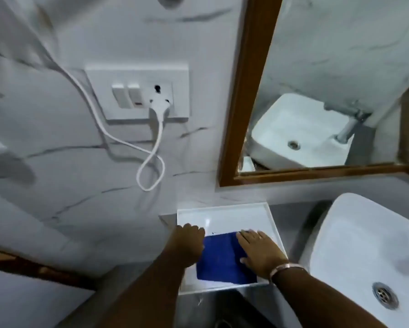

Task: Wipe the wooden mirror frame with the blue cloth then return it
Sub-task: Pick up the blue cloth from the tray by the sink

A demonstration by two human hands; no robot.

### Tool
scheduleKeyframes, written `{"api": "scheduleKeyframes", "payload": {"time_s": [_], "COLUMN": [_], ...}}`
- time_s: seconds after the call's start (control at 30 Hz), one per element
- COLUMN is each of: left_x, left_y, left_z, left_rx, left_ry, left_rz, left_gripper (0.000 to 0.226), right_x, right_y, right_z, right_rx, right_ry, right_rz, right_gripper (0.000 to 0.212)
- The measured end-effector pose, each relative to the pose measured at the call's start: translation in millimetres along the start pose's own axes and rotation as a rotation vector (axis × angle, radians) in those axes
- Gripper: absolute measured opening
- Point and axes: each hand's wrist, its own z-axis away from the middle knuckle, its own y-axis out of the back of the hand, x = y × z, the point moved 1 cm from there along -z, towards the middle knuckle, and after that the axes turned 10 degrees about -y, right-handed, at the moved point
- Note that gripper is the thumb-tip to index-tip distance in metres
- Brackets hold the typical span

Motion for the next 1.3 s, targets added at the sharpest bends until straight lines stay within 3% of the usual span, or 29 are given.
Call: {"api": "scheduleKeyframes", "payload": {"time_s": [0.1, 0.27, 0.47, 0.63, 0.77, 0.97, 1.3], "left_x": [6, 13, 7, -5, -11, -2, 31], "left_y": [-27, -51, -27, 48, 150, 292, 572], "left_z": [-33, -63, -58, -23, 12, 70, 163], "left_rx": [-0.053, -0.036, -0.086, 0.042, 0.203, 0.465, 1.240], "left_ry": [0.034, 0.063, 0.017, -0.003, -0.043, -0.148, -0.346], "left_rz": [0.108, 0.131, 0.069, 0.093, -0.026, 0.113, 0.014], "left_gripper": [0.037, 0.053, 0.035, 0.026, 0.024, 0.021, 0.028], "right_x": [8, -2, -15, -30, -28, 1, 63], "right_y": [-29, -45, -19, 47, 142, 272, 543], "right_z": [-27, -56, -51, -21, 20, 89, 213], "right_rx": [-0.102, -0.019, 0.020, 0.113, 0.387, 0.720, 1.317], "right_ry": [-0.053, -0.118, -0.148, -0.152, -0.196, -0.274, -0.263], "right_rz": [-0.089, -0.083, -0.032, -0.147, -0.143, -0.001, -0.079], "right_gripper": [0.071, 0.072, 0.035, 0.012, 0.014, 0.013, 0.010]}}
